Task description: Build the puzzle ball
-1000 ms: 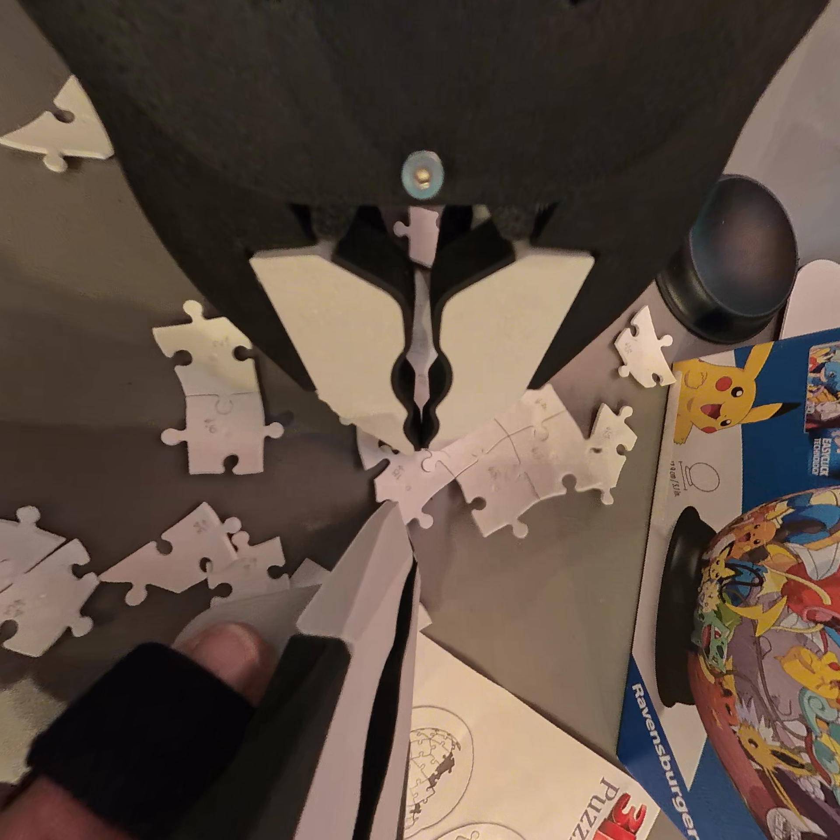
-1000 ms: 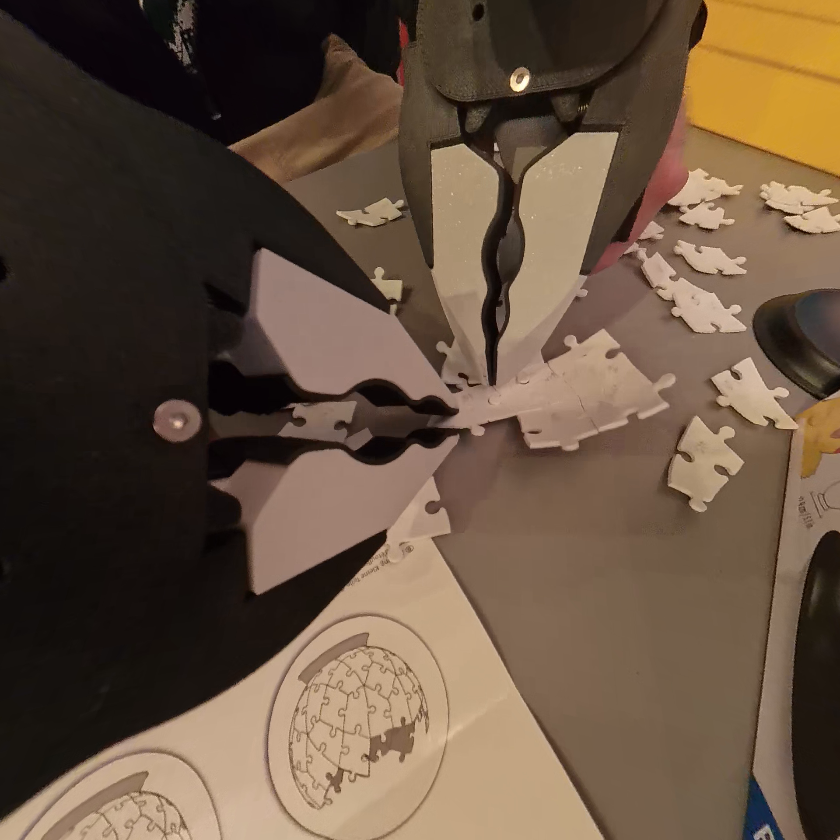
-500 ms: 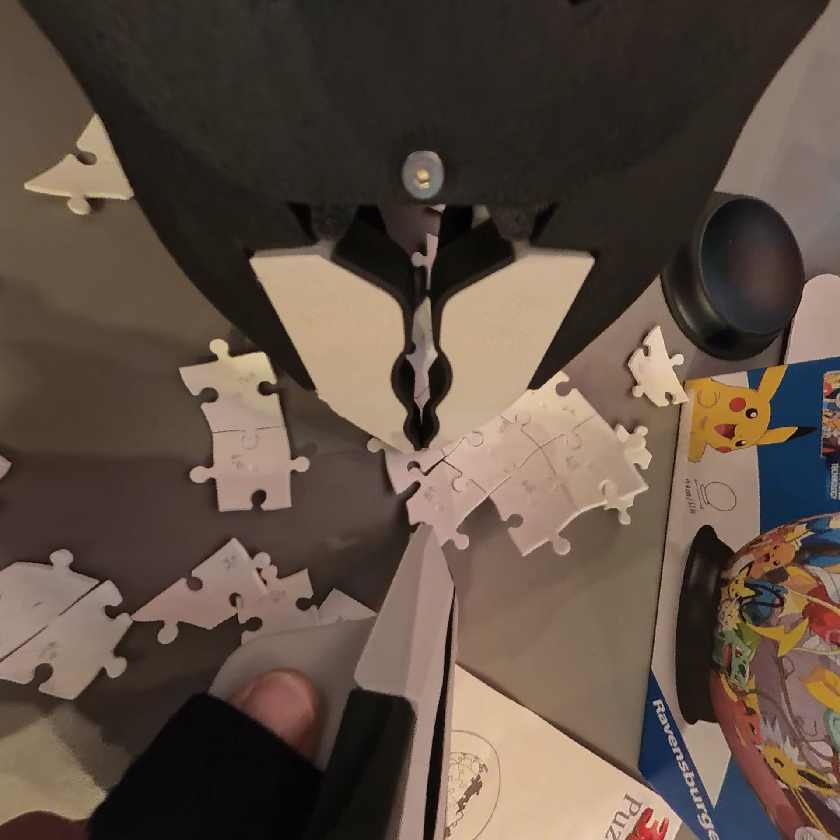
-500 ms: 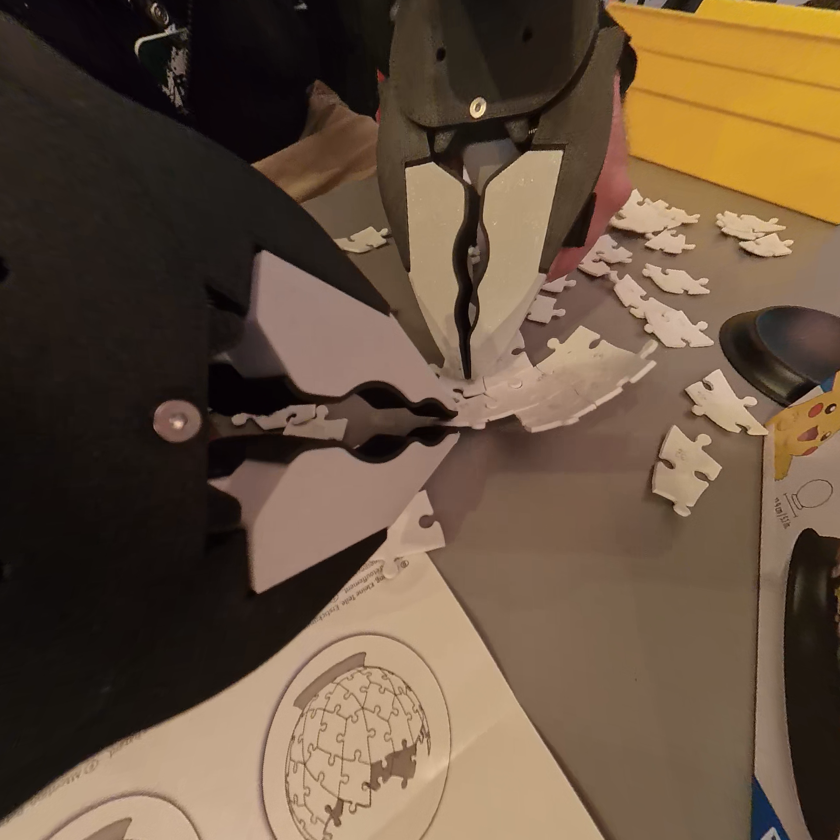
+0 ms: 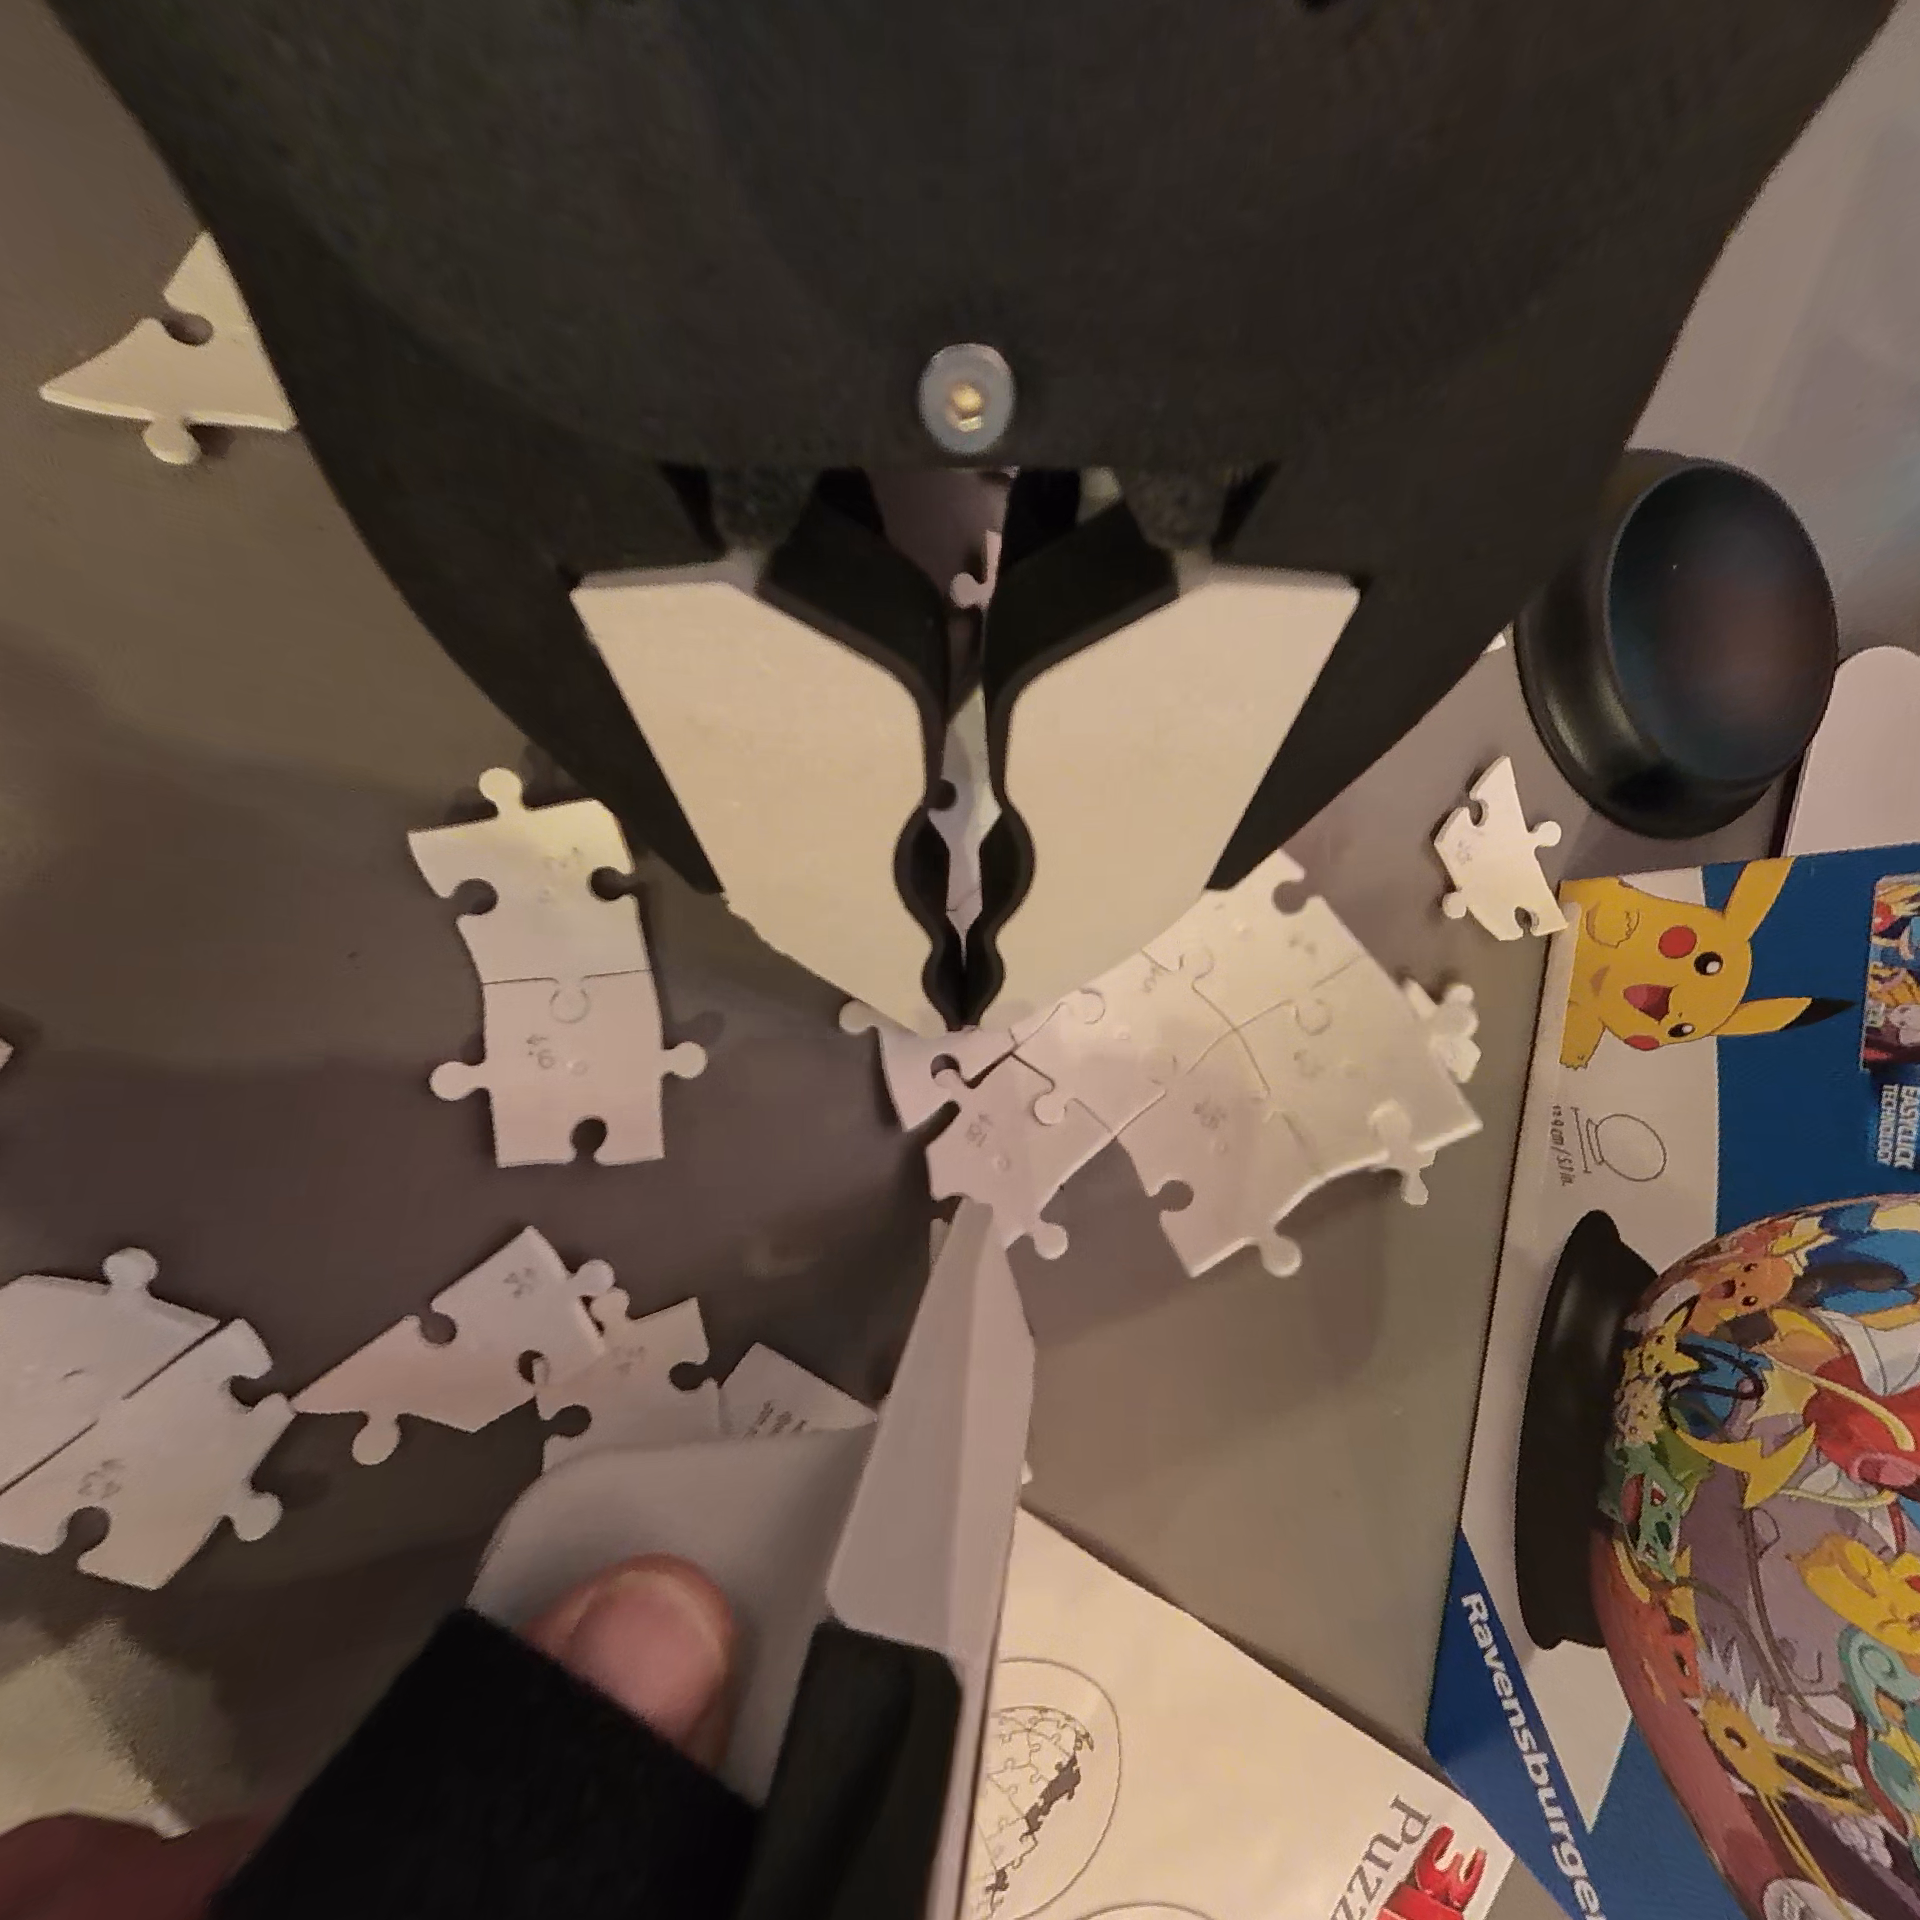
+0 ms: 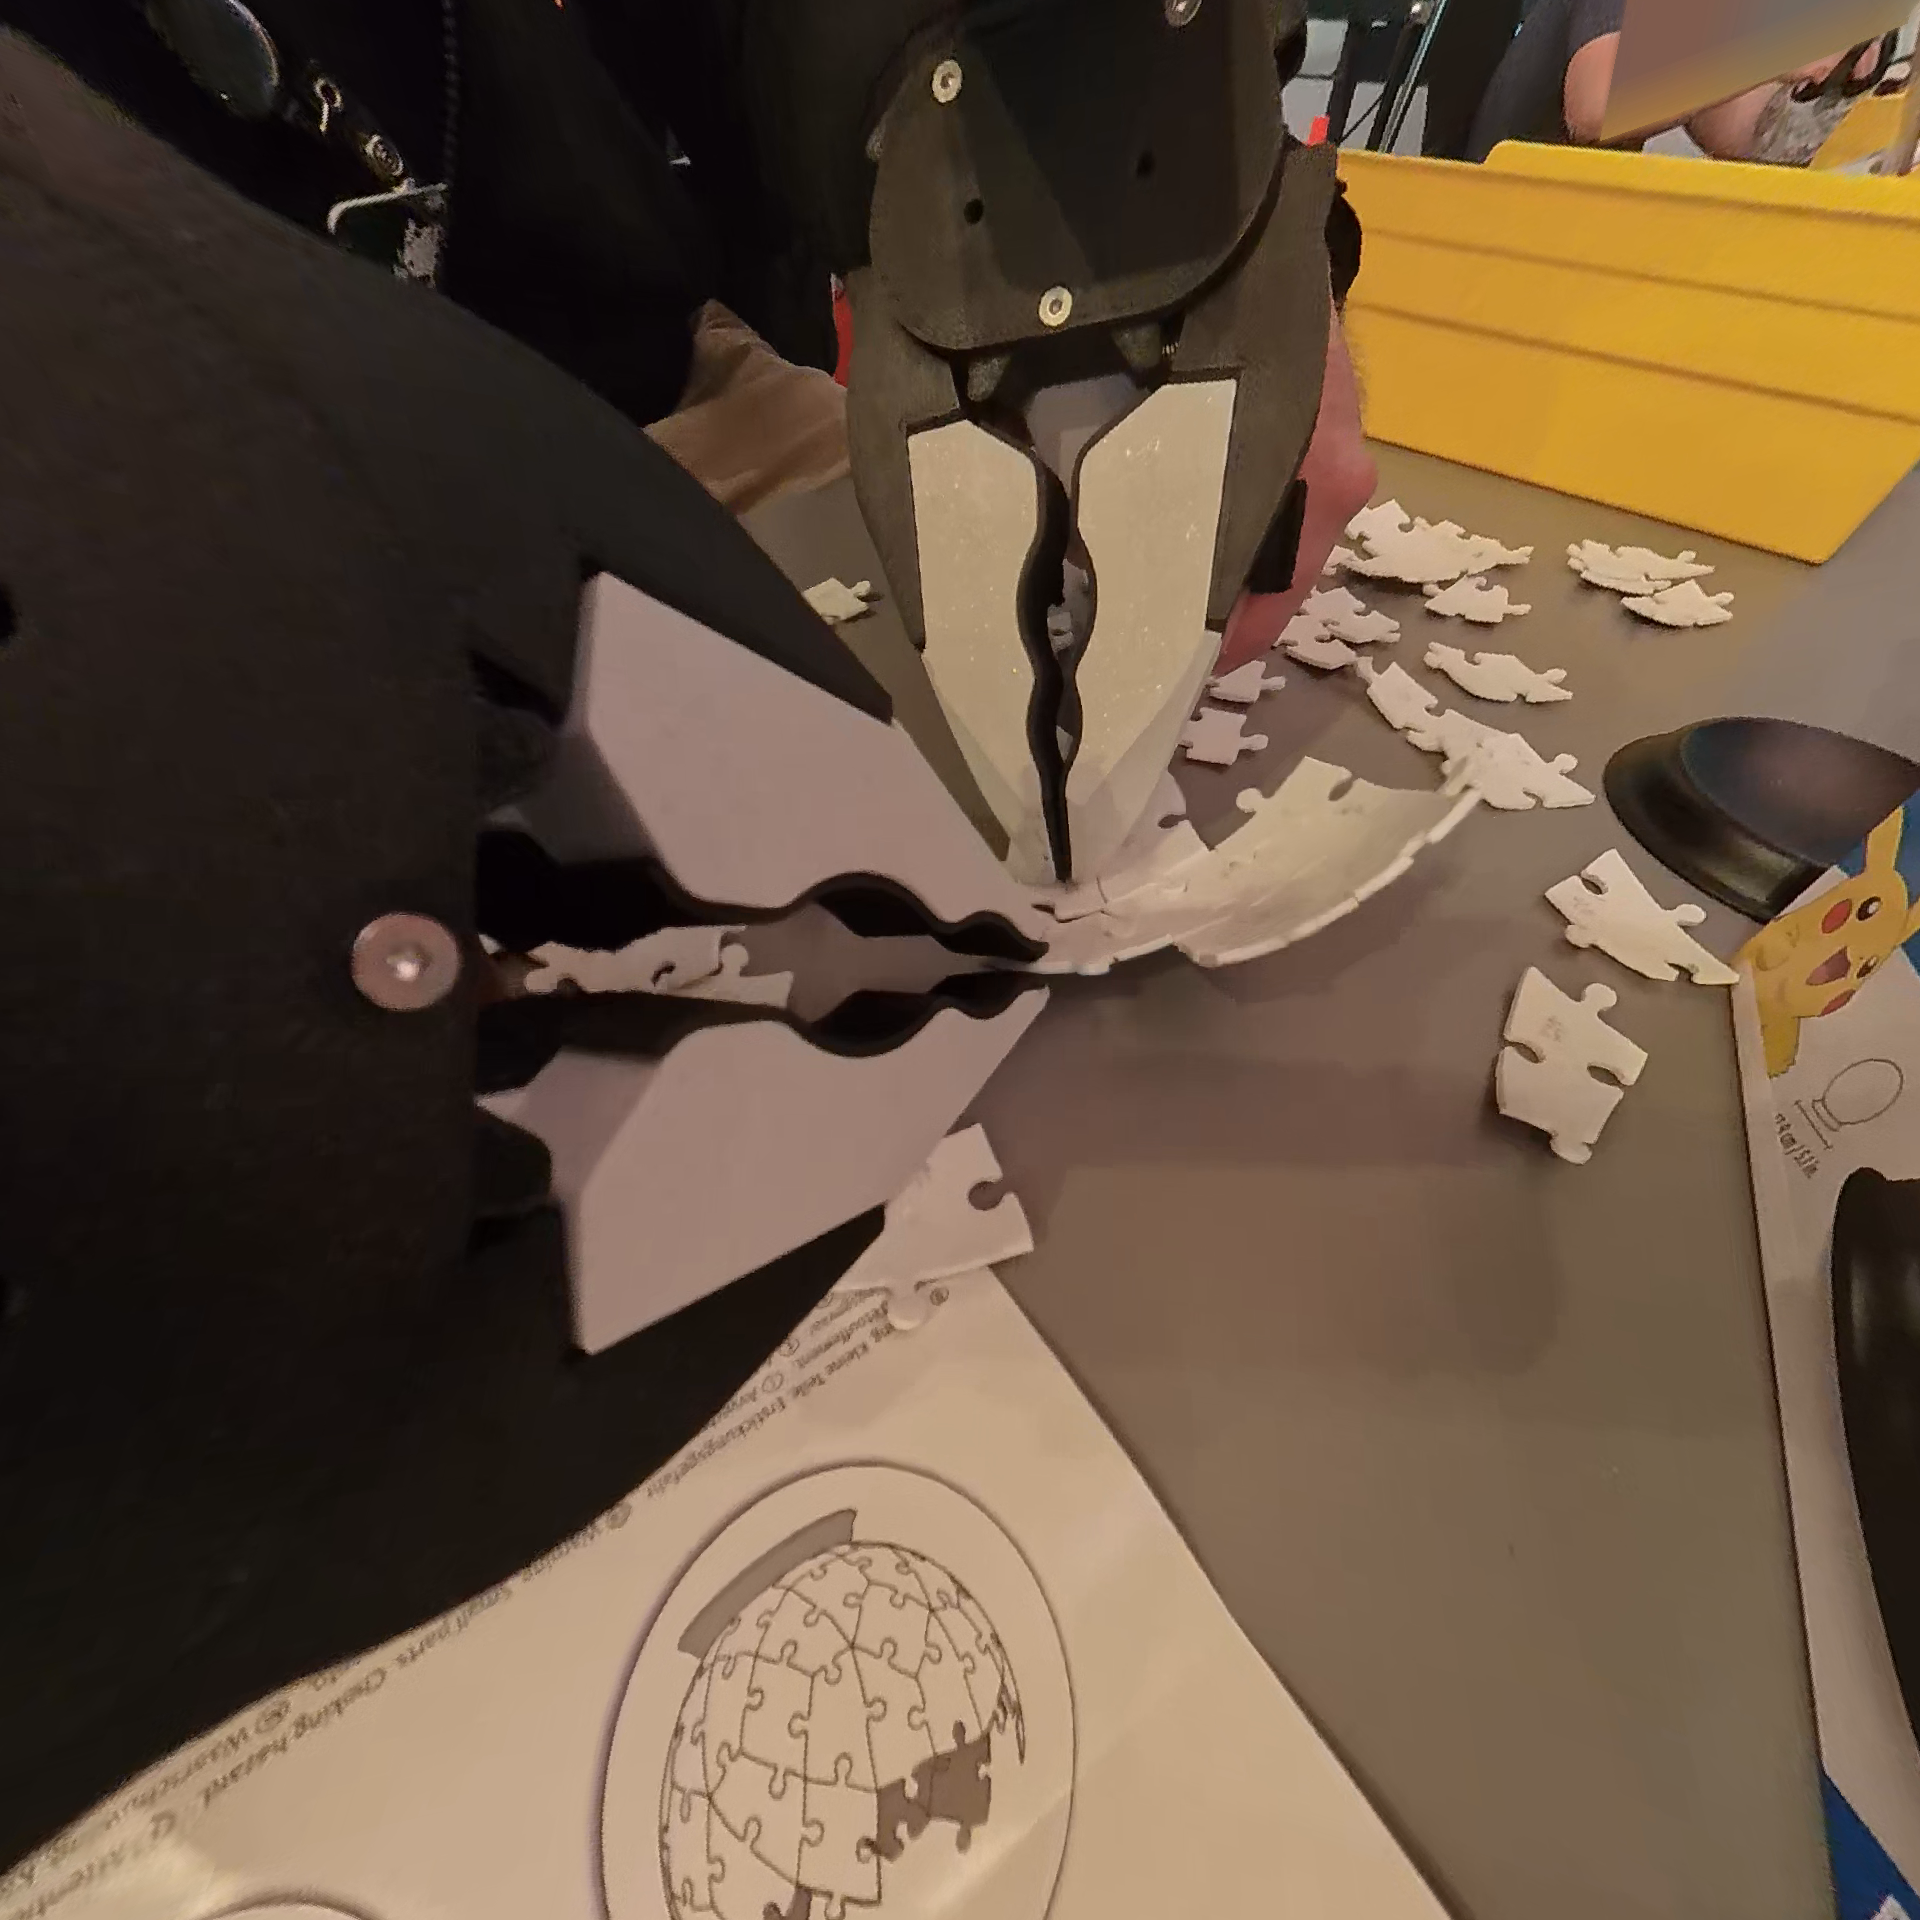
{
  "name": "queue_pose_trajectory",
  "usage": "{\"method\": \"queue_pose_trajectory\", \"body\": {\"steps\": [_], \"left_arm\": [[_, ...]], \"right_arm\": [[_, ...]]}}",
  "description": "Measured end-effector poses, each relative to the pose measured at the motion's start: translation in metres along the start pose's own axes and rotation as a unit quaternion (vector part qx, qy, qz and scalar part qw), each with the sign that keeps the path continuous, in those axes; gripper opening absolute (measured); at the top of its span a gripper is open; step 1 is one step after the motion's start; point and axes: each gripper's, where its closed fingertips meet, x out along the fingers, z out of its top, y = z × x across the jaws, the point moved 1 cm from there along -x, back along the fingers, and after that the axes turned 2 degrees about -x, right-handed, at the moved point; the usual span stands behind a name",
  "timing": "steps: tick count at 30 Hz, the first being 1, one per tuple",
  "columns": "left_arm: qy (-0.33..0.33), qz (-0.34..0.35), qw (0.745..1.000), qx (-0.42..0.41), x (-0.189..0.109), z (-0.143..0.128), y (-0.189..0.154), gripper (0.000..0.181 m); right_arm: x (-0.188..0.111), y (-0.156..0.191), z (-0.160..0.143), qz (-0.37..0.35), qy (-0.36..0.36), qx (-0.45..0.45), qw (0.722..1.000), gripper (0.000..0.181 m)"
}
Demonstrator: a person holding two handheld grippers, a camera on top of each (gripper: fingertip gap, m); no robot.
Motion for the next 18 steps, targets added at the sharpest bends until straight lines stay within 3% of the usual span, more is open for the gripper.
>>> {"method": "queue_pose_trajectory", "body": {"steps": [11,18], "left_arm": [[-0.006,0.009,1.000,-0.003,-0.0002,-0.0004,0.0000,0.000],[-0.011,0.012,1.000,-0.001,-0.0005,-0.0007,0.0004,0.000]], "right_arm": [[0.0004,-0.0025,-0.0095,-0.011,0.026,-0.009,1.000,0.002],[-0.0009,0.0039,-0.0017,0.020,-0.006,0.019,1.000,0.001]]}}
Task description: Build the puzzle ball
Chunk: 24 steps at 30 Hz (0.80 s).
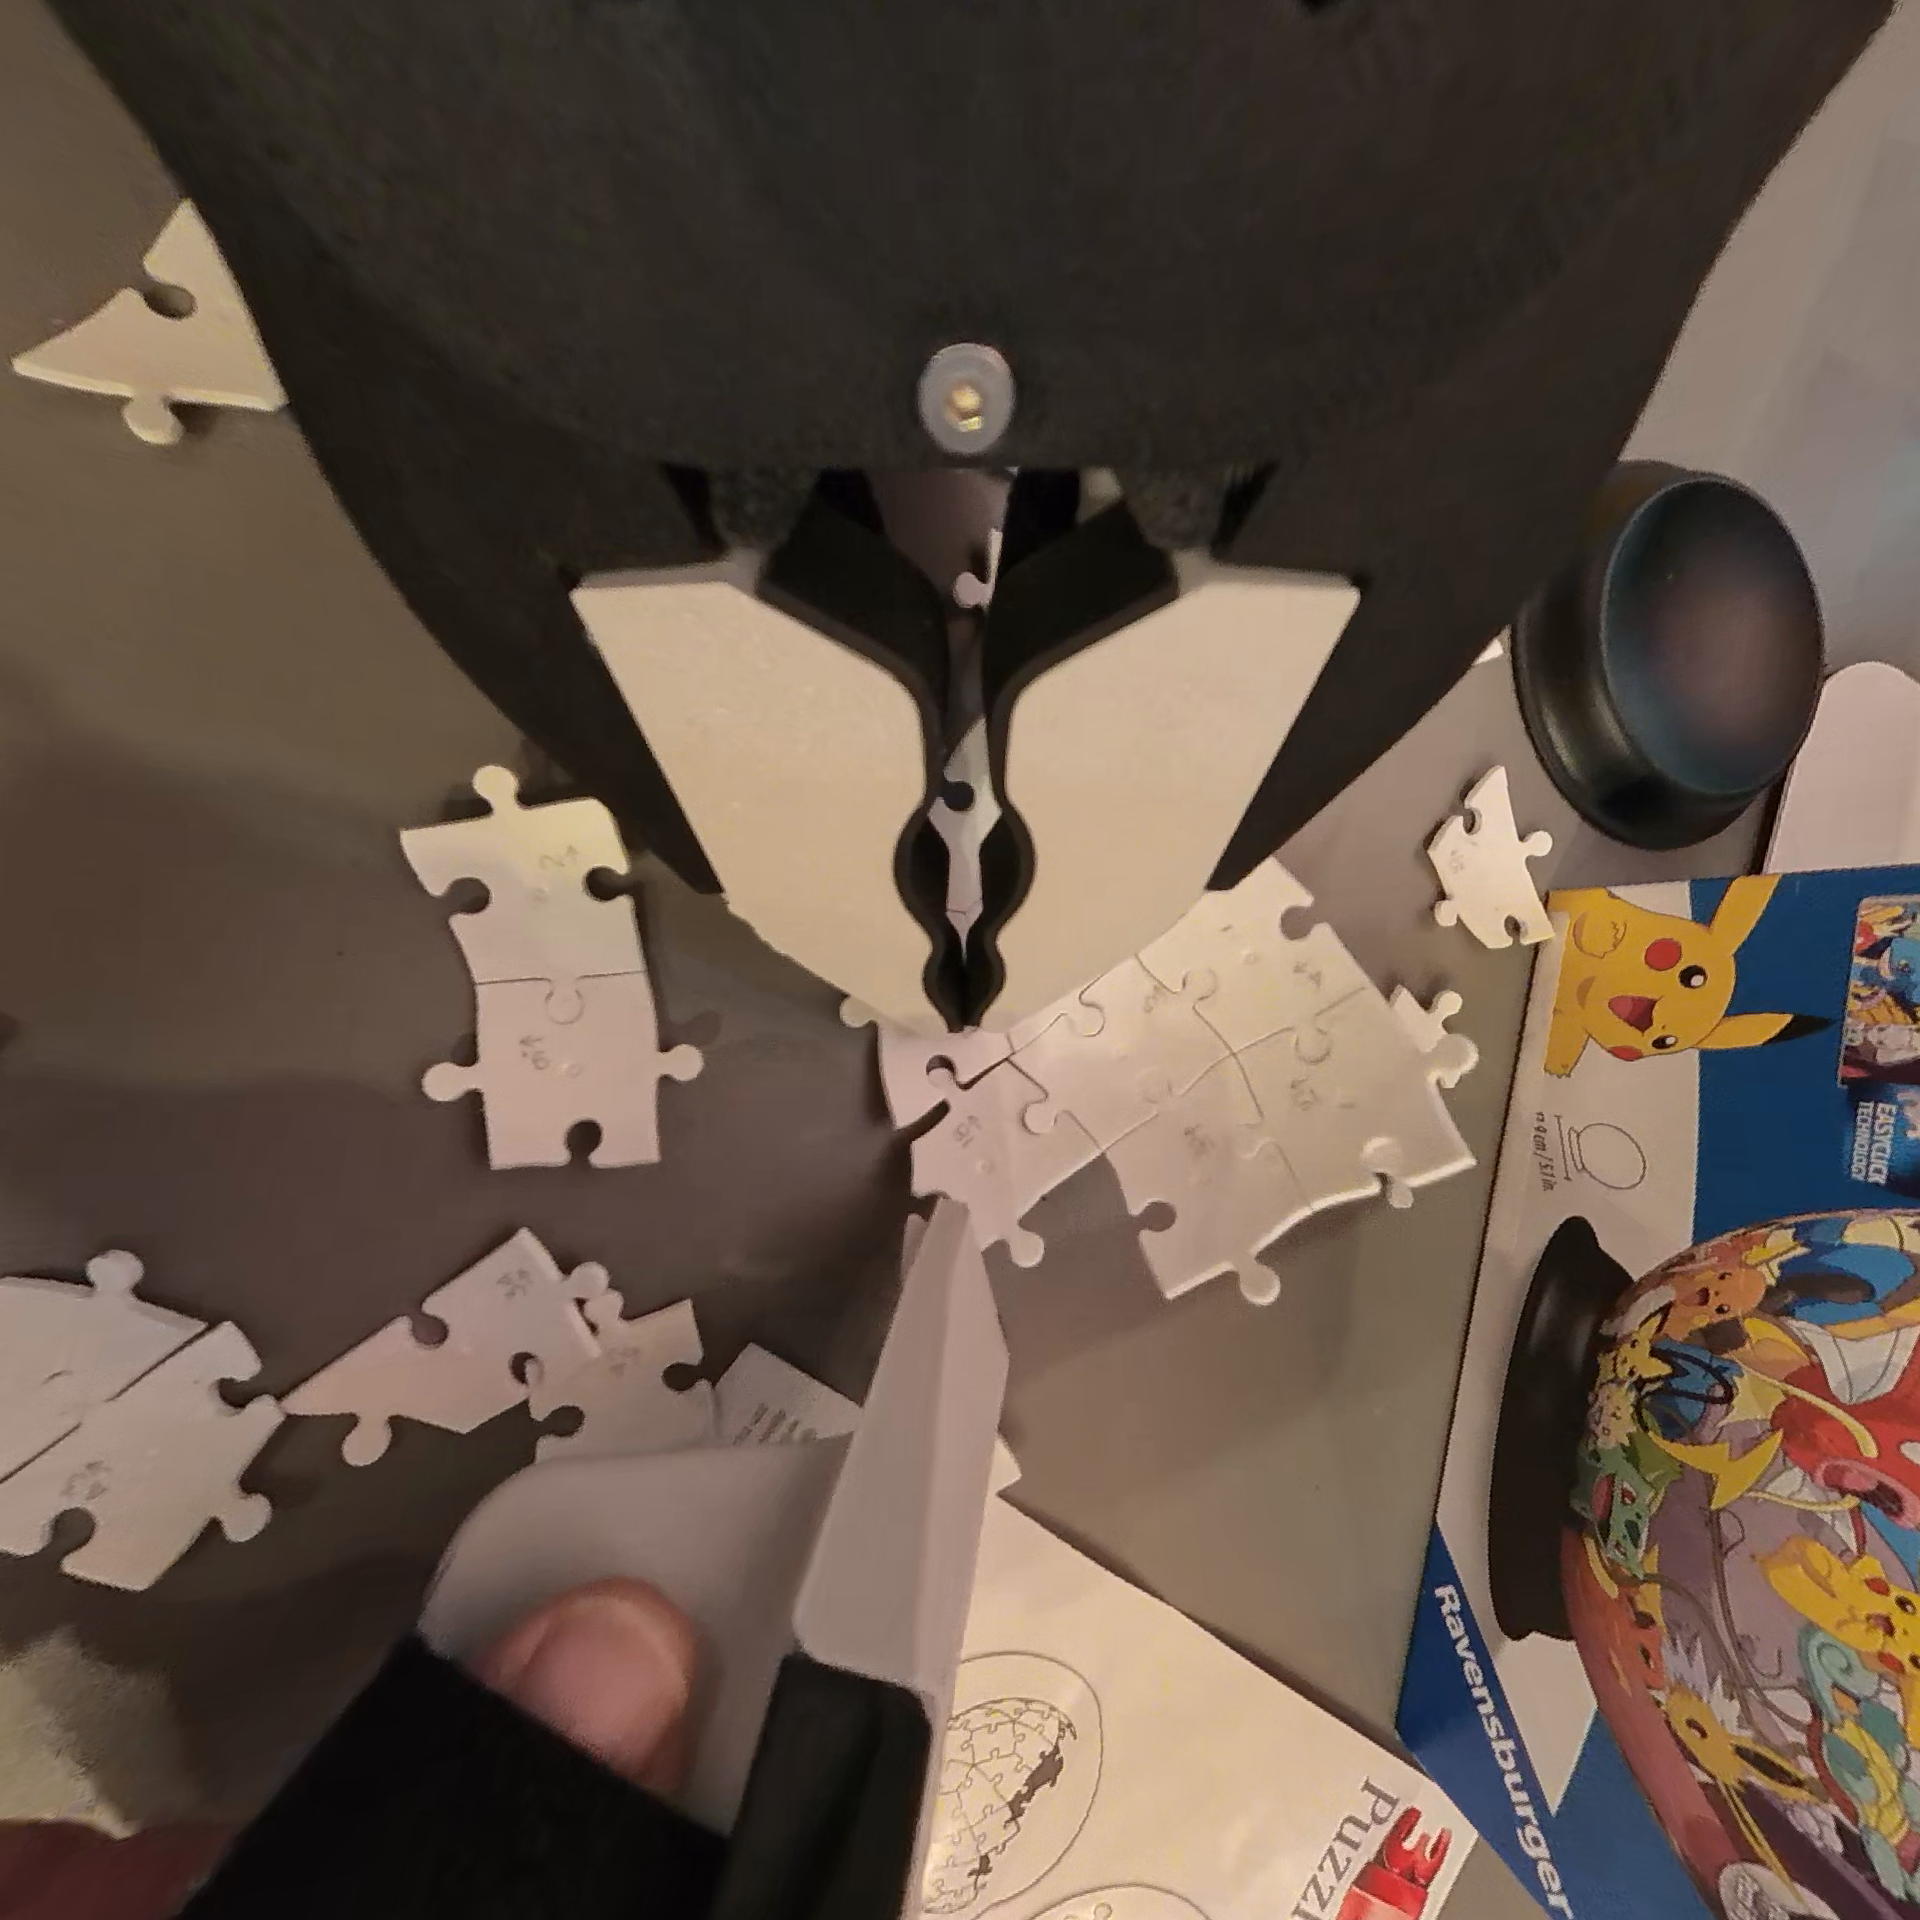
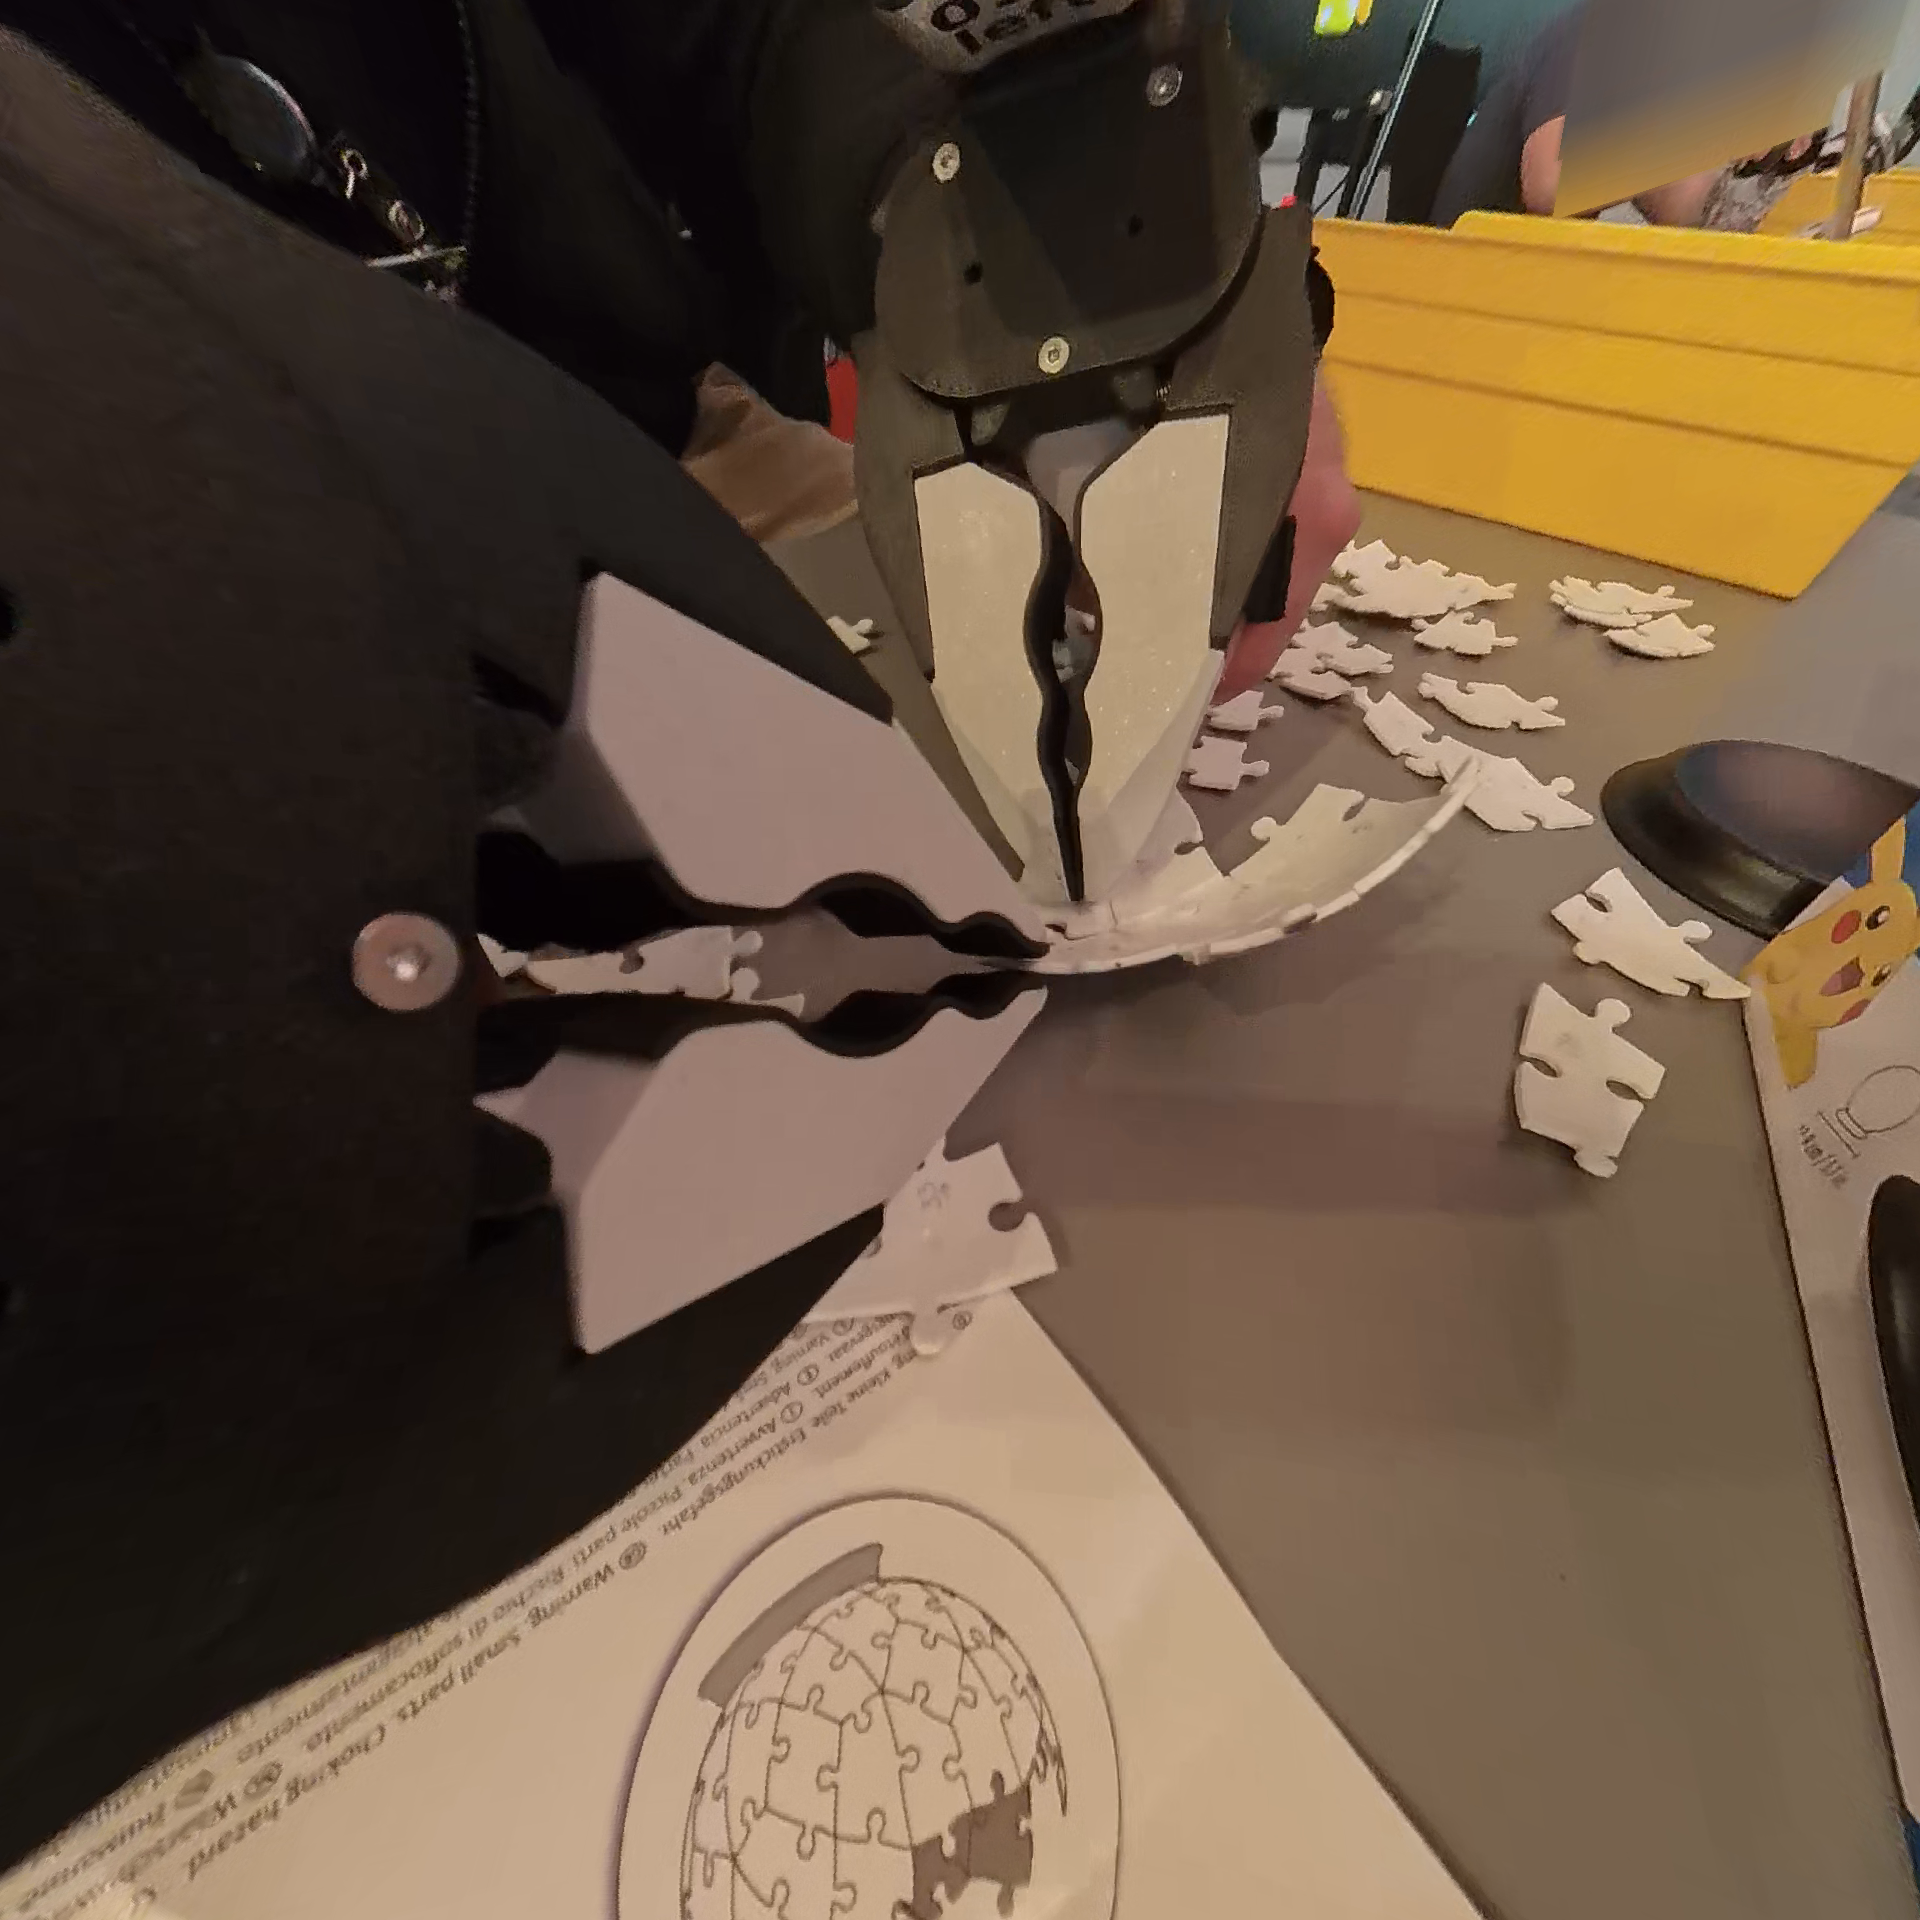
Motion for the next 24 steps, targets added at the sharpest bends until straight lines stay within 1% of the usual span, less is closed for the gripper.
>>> {"method": "queue_pose_trajectory", "body": {"steps": [4,13,18,22,24], "left_arm": [[-0.002,0.002,1.000,0.000,0.000,0.000,0.000,0.000],[-0.003,0.009,1.000,0.005,0.000,-0.001,0.001,0.000],[-0.005,0.019,1.000,0.008,-0.001,-0.002,0.002,0.000],[-0.005,0.016,1.000,0.007,-0.001,-0.002,0.003,0.000],[-0.004,0.016,1.000,0.007,-0.001,-0.002,0.004,0.000]], "right_arm": [[0.001,-0.001,0.000,0.008,-0.006,0.016,1.000,0.001],[0.003,-0.002,-0.004,-0.016,-0.015,0.013,1.000,0.001],[0.003,0.001,-0.011,0.008,-0.024,0.044,0.999,0.001],[0.005,0.002,-0.011,0.011,-0.031,0.046,0.998,0.002],[0.011,0.007,-0.012,0.018,-0.023,0.043,0.999,0.007]]}}
